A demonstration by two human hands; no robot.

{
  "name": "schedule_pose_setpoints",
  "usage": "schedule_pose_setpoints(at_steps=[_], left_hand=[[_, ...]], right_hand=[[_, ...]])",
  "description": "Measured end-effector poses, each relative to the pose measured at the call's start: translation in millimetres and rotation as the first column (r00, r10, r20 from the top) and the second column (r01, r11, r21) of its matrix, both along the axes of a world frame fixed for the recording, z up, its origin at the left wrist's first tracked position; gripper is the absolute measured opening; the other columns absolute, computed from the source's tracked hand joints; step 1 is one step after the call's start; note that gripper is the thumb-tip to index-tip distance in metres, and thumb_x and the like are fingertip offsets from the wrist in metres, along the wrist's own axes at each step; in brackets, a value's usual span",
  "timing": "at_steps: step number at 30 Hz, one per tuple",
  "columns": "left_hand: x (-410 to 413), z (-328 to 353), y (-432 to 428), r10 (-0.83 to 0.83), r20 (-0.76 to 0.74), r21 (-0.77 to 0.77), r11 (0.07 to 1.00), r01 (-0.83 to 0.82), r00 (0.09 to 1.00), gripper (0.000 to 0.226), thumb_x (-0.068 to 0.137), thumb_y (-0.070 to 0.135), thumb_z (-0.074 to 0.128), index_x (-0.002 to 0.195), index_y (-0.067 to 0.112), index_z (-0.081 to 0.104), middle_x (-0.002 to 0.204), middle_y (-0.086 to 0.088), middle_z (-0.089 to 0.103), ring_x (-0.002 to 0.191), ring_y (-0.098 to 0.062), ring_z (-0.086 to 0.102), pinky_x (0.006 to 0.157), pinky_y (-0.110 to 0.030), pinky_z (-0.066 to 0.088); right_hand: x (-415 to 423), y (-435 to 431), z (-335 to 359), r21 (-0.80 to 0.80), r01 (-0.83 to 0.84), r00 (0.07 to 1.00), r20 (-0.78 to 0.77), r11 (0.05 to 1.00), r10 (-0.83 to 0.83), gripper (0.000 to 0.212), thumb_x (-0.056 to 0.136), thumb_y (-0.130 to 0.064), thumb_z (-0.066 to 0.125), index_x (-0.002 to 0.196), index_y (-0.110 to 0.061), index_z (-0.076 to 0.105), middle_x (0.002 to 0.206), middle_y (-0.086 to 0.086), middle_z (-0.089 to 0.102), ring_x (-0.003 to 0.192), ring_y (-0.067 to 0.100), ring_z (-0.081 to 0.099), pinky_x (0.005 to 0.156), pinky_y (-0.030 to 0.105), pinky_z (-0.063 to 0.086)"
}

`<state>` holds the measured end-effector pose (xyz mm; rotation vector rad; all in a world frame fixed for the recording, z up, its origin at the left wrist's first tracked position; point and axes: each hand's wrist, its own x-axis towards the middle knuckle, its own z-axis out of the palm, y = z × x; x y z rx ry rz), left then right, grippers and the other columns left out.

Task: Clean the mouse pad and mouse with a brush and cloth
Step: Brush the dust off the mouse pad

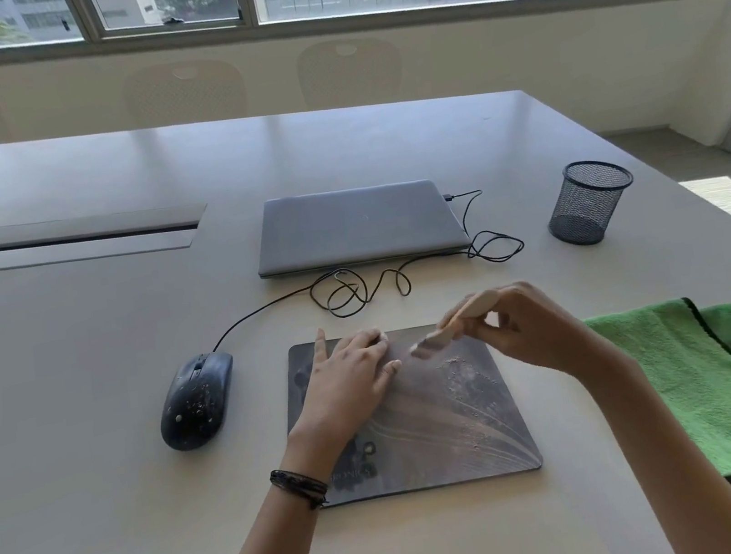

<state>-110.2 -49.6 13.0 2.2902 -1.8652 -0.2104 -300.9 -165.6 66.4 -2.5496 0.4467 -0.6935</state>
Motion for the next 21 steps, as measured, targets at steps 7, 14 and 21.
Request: schedule_pose_setpoints(at_steps=[7, 14, 21], left_hand=[[1.7, 0.5, -0.5, 0.002, -0.016, 0.015, 1.000, -0.002, 1.000, 0.048, 0.097, 0.045, 0.031, 0.142, 0.027, 0.033, 0.150, 0.011, 0.030, 0.140, -0.010, 0.025, 0.115, -0.054, -0.004], [0.5, -2.8, 0.8, -0.002, -0.019, -0.017, 1.000, 0.002, 1.000, 0.047, 0.098, 0.043, 0.031, 0.142, 0.027, 0.033, 0.149, 0.011, 0.031, 0.140, -0.009, 0.025, 0.114, -0.054, -0.004], [0.0, -2.7, 0.9, -0.003, -0.024, -0.025, 1.000, 0.002, 1.000, 0.047, 0.098, 0.042, 0.031, 0.142, 0.027, 0.033, 0.150, 0.010, 0.031, 0.140, -0.009, 0.024, 0.114, -0.054, -0.004]], right_hand=[[-10.7, -2.6, -5.3, -0.129, 0.213, 0.977, -0.007, 0.969, -0.215, 0.014, 0.082, -0.017, 0.068, 0.078, -0.030, 0.070, 0.085, -0.019, 0.072, 0.055, -0.009, 0.052, 0.051, 0.017, 0.038], [-13.4, -1.5, -11.8, 0.086, 0.020, 0.999, -0.051, 0.996, -0.016, 0.014, 0.081, -0.011, 0.064, 0.081, -0.022, 0.073, 0.085, -0.016, 0.073, 0.053, 0.008, 0.058, 0.044, 0.018, 0.039], [-9.2, -3.2, -14.3, -0.004, 0.127, 0.991, 0.044, 0.992, -0.127, 0.012, 0.084, -0.009, 0.066, 0.080, -0.019, 0.071, 0.085, -0.011, 0.069, 0.063, -0.003, 0.055, 0.055, 0.006, 0.032]])
